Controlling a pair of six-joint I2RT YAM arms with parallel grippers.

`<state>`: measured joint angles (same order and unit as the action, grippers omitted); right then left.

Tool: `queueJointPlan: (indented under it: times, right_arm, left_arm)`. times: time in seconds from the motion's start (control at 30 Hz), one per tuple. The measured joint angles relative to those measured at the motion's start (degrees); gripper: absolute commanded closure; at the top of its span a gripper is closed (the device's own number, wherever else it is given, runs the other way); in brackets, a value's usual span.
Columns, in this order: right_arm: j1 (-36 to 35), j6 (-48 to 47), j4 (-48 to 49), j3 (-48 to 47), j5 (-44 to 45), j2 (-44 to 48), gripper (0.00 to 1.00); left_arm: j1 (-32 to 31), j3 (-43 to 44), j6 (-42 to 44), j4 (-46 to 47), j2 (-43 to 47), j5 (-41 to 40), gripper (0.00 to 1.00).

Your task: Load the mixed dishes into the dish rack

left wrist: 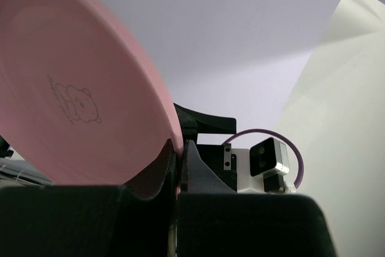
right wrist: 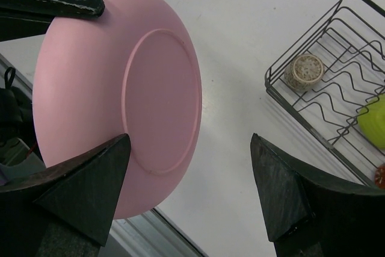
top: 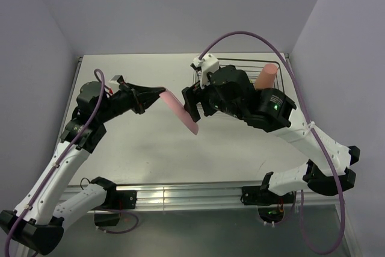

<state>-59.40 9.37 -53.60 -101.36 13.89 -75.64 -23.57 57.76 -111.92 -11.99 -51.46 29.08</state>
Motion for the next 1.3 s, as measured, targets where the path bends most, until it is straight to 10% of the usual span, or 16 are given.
queueJointPlan:
  times: [1.3]
  right_arm:
    - [-8.0,-0.7,-3.6,-7.1,3.5,-9.3,0.14]
  left_arm:
    - [2.8,4.8,-0.4,-4.2,-7.3,2.6,1.00]
